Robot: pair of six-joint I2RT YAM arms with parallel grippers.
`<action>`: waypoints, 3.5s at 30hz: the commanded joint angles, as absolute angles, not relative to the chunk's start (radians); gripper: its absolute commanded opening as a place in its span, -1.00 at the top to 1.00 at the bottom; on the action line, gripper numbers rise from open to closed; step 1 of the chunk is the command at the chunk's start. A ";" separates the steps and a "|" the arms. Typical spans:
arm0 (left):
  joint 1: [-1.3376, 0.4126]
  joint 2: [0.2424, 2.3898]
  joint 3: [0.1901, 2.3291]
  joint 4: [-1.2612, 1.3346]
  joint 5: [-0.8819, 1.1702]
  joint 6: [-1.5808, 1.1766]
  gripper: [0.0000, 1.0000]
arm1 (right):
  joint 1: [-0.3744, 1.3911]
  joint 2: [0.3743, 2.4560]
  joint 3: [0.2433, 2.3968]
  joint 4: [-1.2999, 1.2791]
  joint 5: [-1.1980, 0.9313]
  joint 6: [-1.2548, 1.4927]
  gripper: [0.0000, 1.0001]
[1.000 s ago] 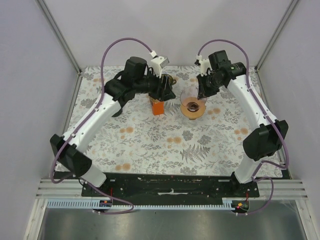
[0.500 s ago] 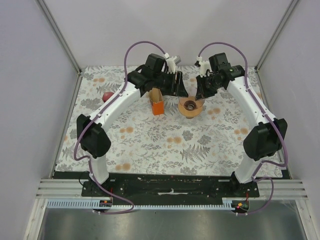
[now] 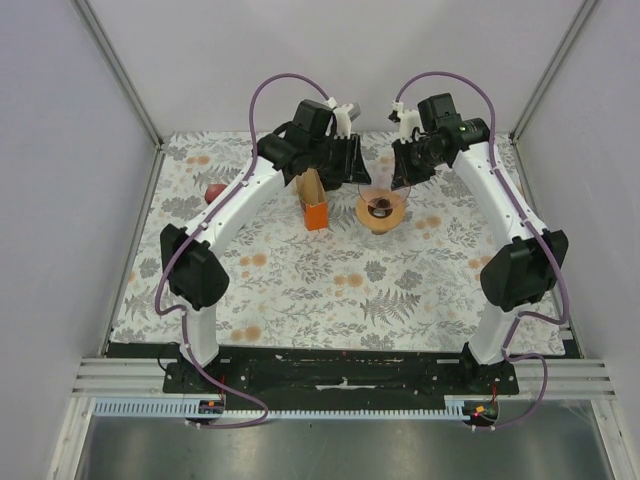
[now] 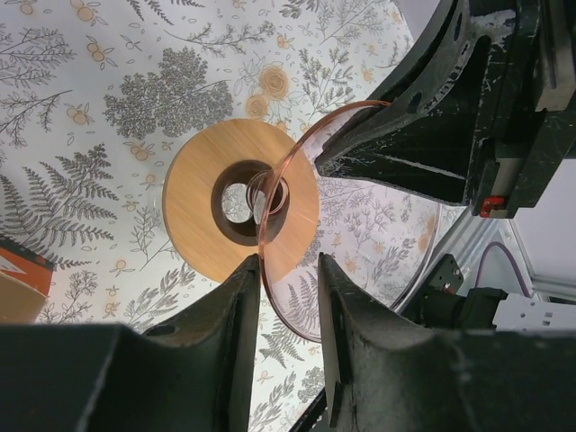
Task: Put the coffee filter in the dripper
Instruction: Place the coffee dripper in the dripper holder.
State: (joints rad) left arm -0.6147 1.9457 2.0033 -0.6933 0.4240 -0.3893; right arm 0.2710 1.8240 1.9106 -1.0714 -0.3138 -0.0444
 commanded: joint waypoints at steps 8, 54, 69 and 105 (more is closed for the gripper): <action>-0.632 1.977 2.049 -0.706 0.439 -0.413 0.52 | 0.272 1.861 1.934 -1.040 -0.348 -0.034 1.00; -0.626 2.157 1.812 -0.749 0.120 -0.218 0.96 | 0.314 1.968 1.658 -0.917 -0.160 0.083 1.00; -0.627 2.079 1.836 -0.721 0.241 -0.156 0.96 | 0.327 1.942 1.620 -0.917 -0.169 0.077 0.93; -0.571 2.028 2.213 -0.670 0.291 -0.173 0.04 | 0.327 1.868 2.052 -1.100 -0.157 0.009 -0.32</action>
